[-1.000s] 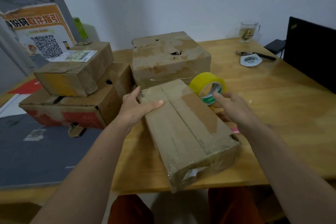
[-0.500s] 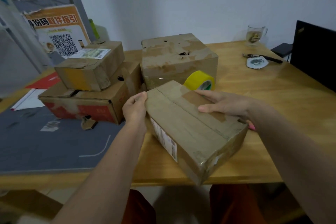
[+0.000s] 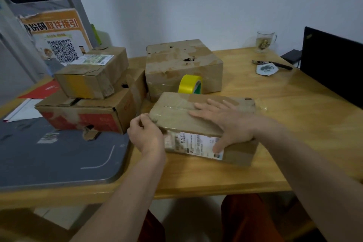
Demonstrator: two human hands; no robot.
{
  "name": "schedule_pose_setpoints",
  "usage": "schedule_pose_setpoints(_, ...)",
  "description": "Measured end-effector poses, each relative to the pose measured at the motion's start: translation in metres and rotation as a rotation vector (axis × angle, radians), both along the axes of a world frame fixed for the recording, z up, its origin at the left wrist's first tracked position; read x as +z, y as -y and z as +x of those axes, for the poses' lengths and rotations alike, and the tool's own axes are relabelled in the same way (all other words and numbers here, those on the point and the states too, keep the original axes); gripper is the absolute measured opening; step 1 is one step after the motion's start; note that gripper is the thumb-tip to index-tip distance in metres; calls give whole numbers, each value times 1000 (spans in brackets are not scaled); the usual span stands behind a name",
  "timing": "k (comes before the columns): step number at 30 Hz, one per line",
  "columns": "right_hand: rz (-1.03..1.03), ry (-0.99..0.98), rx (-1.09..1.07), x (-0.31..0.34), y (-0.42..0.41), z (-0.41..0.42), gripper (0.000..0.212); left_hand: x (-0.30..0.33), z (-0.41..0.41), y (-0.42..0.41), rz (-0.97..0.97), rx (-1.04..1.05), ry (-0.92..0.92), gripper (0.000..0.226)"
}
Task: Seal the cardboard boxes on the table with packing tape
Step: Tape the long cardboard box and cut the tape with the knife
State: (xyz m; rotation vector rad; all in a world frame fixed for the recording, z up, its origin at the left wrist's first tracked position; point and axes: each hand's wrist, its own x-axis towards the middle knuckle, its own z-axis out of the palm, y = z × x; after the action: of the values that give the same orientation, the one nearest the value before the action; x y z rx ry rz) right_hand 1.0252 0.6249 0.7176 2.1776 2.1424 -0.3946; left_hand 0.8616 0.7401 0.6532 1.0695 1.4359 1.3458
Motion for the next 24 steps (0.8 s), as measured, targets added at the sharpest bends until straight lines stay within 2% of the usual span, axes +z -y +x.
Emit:
schedule_pose_setpoints(4,-62,-140,51,10,2,18,101,6,-9,20,47,-56,-41,15)
schedule_pose_setpoints(6,34,-409,-29,15,9,23,75,19,-11,19,109,-104,-135,10)
schedule_pose_setpoints(7,187,-600,-110,17,11,25,57,28,-11,14,173,-158,-263,14)
schedule_pose_setpoints(9,657,-897,-363,15,13,38,21,48,-8,-4,305,-333,-591,31)
schedule_pose_setpoints(10,856,-946,-544,10,13,49,17,58,-3,-13,340,-428,-729,37)
schedule_pose_setpoints(11,959,-895,-741,4,13,61,23,66,3,-22,349,-518,-835,43)
schedule_pose_setpoints(12,931,-766,-914,-5,14,73,27,71,10,-30,343,-593,-914,49)
schedule_pose_setpoints(14,604,-522,-1050,-26,20,90,23,75,25,-45,311,-703,-1010,62)
schedule_pose_setpoints(16,298,-404,-993,-47,25,93,18,73,38,-56,256,-820,-1038,71)
schedule_pose_setpoints(17,223,-354,-959,-53,26,90,18,70,42,-60,232,-881,-1059,72)
schedule_pose_setpoints(20,199,-248,-939,-56,27,86,19,60,50,-66,197,-971,-1176,72)
schedule_pose_setpoints(24,223,-193,-974,-47,24,91,23,49,48,-64,238,-827,-1270,81)
